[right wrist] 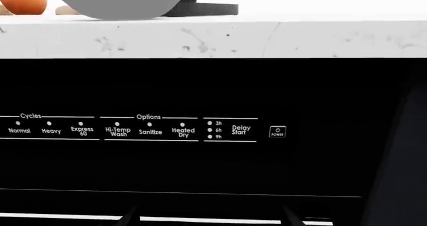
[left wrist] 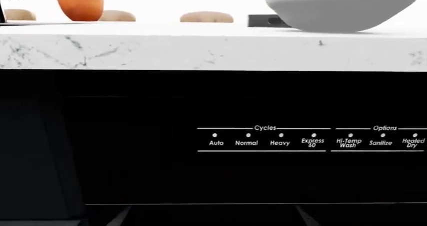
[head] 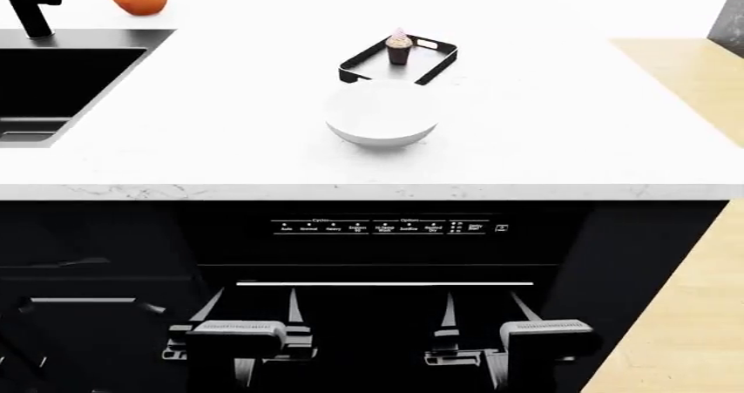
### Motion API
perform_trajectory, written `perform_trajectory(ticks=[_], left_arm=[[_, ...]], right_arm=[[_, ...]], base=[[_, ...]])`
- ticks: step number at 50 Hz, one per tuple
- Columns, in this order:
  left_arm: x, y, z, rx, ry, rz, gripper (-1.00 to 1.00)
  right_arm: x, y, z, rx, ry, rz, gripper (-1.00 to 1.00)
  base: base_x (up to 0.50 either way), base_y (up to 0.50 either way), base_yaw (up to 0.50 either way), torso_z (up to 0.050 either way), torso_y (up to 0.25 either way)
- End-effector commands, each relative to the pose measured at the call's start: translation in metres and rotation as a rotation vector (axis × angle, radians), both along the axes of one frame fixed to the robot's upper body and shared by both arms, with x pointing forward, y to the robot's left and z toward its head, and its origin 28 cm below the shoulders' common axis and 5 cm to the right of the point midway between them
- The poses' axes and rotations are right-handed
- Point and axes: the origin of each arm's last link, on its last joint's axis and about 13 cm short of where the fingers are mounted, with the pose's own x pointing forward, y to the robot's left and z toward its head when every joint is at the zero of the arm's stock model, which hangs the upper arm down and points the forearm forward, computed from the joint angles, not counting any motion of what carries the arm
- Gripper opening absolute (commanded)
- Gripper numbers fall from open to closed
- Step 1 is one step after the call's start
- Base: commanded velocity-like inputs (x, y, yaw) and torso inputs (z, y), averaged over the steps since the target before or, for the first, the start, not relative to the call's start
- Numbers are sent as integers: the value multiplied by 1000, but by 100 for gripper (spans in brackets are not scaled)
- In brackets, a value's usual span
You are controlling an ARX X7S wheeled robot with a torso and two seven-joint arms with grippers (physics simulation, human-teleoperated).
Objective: Move the fresh-baked cupcake off the tray onto the counter, and place the bowl used for mixing into the sink.
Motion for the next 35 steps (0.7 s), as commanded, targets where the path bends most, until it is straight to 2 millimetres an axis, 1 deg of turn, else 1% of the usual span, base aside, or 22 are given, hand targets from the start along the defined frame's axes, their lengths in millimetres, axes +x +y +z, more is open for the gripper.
perform_trajectory(ticks=[1, 4, 12, 24, 26, 27, 28, 29, 30, 31, 32, 33, 34, 35], left_arm=[[1, 1, 0, 1, 0, 1, 100], [0, 1, 0, -1, 0, 2, 100], [1, 1, -1, -1, 1, 1, 100], [0, 1, 0, -5, 6, 1, 100], [0, 1, 1, 8, 11, 8, 100], [0, 1, 4, -16, 9, 7, 100], [0, 1, 6, 1, 9, 12, 100], [-1, 1, 7, 4, 7, 12, 100], [-2, 1, 17, -13, -4, 4, 100], [-3, 1, 22, -9, -13, -1, 100], [-6, 1, 34, 4, -29, -38, 100], [-6, 1, 38, 28, -37, -49, 100], [-6, 2, 52, 35, -63, -55, 100], [-6, 3, 70, 31, -84, -59, 100]], right_arm=[[0, 1, -1, -13, 0, 0, 100], [0, 1, 1, 1, 3, 8, 100], [1, 0, -1, 4, -3, -1, 100], [0, 1, 1, -4, -10, 1, 100], [0, 1, 4, -19, -17, -6, 100], [-3, 1, 12, -7, -53, -3, 100], [-5, 0, 18, -18, -69, -20, 100], [-5, -2, 21, -45, -73, -26, 100], [-7, -3, 27, -37, -73, -13, 100], [-8, -4, 31, -43, -87, -14, 100], [-10, -5, 43, -59, -105, -9, 100], [-12, -5, 50, -97, -130, 3, 100], [-16, -6, 67, -107, -169, 11, 100], [-19, -8, 84, -113, -197, 1, 100]], base=[[0, 0, 0, 0, 0], [0, -112, 0, 0, 0], [0, -470, 0, 0, 0], [0, -47, 0, 0, 0], [0, 0, 0, 0, 0], [0, 0, 0, 0, 0], [0, 0, 0, 0, 0], [0, 0, 0, 0, 0], [0, 0, 0, 0, 0], [0, 0, 0, 0, 0], [0, 0, 0, 0, 0], [0, 0, 0, 0, 0], [0, 0, 0, 0, 0], [0, 0, 0, 0, 0]])
